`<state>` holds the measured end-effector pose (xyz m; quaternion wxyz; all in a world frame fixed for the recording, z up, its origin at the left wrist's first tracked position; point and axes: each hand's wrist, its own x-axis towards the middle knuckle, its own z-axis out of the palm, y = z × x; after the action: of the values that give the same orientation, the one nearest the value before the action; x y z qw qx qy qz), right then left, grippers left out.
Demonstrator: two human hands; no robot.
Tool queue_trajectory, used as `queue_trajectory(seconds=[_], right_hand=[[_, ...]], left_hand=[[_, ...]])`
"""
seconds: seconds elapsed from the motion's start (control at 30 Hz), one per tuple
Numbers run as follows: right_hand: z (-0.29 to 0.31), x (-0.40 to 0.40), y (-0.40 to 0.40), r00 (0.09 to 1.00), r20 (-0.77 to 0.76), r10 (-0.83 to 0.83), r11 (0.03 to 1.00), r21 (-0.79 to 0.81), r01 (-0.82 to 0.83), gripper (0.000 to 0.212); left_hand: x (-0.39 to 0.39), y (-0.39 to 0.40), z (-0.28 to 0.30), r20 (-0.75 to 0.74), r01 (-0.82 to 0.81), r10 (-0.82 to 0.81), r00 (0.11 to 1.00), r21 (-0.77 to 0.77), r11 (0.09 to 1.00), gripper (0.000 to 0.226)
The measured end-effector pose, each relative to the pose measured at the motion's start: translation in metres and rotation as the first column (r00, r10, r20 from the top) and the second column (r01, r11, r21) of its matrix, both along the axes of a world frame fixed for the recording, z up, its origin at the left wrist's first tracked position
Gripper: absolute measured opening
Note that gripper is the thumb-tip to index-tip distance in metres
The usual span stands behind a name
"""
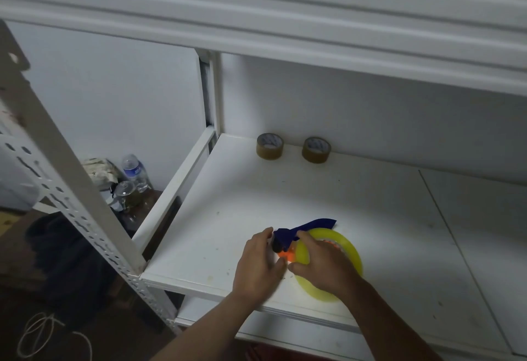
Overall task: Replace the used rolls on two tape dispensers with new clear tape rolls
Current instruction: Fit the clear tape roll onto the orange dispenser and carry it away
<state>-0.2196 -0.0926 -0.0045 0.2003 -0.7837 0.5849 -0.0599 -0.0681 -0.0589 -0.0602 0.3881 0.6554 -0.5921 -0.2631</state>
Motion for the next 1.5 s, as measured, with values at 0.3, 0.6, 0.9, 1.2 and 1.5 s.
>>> queue_trajectory(seconds=[0.3,0.6,0.9,1.2,1.5], right_hand=[[0.004,0.000,-0.003,0.998,-0.055,-0.013,0.999,0.039,0.015,0.088],[-0.001,0.003,-0.004,0.996,-0.041,-0.084,0.996,0.001,0.084,0.088],[0.000,-0.004,0.013,1.000,0.021,0.010,0.999,-0.046,-0.009,0.094],[0.003,-0.015,0.025,0.990,0.058,0.129,0.988,-0.093,-0.123,0.092],[0.002,-0.009,0.027,0.994,0.037,0.106,0.993,-0.055,-0.104,0.082]], left_hand=[[0.000,-0.003,-0.006,0.070,0.007,-0.005,0.998,-0.028,1.000,0.056],[0.000,-0.001,0.001,0.043,0.038,-0.036,0.998,-0.049,0.998,0.044],[0.014,-0.023,0.035,-0.500,0.132,0.028,0.865,0.282,0.950,0.027],[0.024,-0.062,0.052,-0.516,0.490,-0.199,0.833,0.520,0.700,0.046],[0.015,-0.057,0.042,-0.383,0.300,-0.106,0.918,0.493,0.817,0.038]])
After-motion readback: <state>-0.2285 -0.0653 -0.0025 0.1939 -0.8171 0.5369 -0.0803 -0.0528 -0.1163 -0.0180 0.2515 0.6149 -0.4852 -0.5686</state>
